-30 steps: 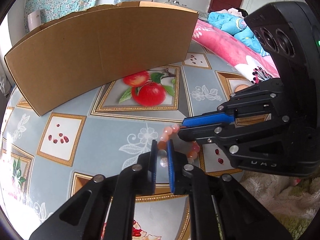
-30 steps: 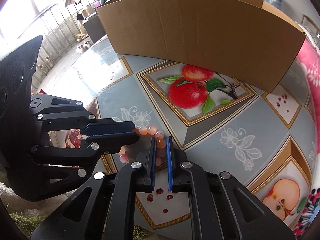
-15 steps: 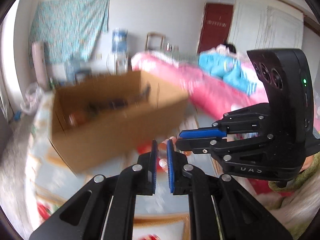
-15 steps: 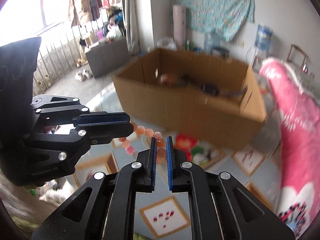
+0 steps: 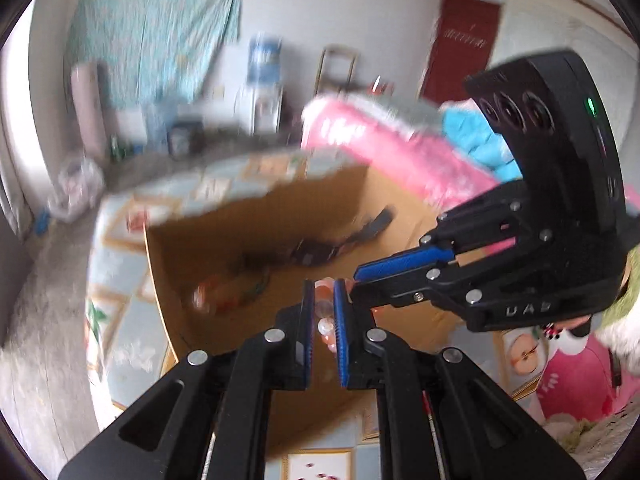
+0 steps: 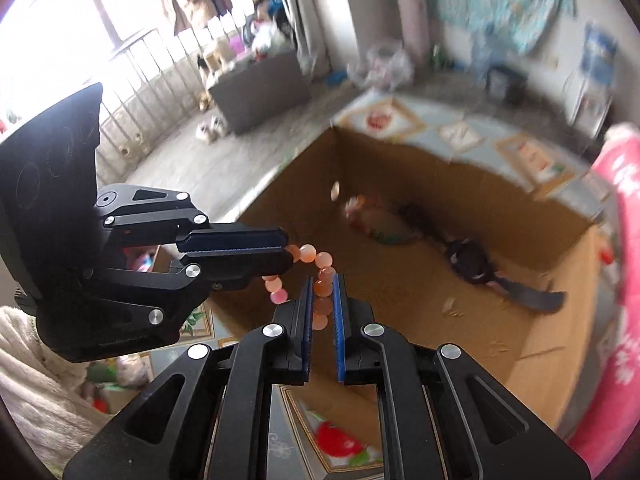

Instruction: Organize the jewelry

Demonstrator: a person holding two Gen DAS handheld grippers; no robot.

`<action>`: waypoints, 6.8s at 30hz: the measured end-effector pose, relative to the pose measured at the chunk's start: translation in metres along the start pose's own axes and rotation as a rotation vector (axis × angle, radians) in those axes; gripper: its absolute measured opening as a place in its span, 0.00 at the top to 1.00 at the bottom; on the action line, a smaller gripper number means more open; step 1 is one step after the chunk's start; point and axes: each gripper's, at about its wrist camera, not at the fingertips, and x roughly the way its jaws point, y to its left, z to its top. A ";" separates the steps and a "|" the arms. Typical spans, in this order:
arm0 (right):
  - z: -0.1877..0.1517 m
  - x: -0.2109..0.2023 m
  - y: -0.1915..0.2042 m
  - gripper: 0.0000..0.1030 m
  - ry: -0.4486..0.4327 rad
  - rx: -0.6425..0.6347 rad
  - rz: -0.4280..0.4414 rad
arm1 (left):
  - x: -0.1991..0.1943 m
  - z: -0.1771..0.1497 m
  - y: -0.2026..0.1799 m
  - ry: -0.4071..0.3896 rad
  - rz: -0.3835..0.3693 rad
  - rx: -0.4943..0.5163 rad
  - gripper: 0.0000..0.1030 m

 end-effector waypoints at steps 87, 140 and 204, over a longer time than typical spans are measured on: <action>-0.237 -0.110 0.051 0.08 -0.399 0.316 -0.510 | -0.125 -0.158 -0.148 -0.145 0.523 -0.239 0.05; -0.224 -0.050 0.057 0.08 -0.143 0.361 -0.440 | -0.087 -0.183 -0.120 0.119 0.477 -0.455 0.05; -0.224 -0.050 0.055 0.08 -0.139 0.368 -0.435 | -0.082 -0.183 -0.119 0.129 0.463 -0.445 0.05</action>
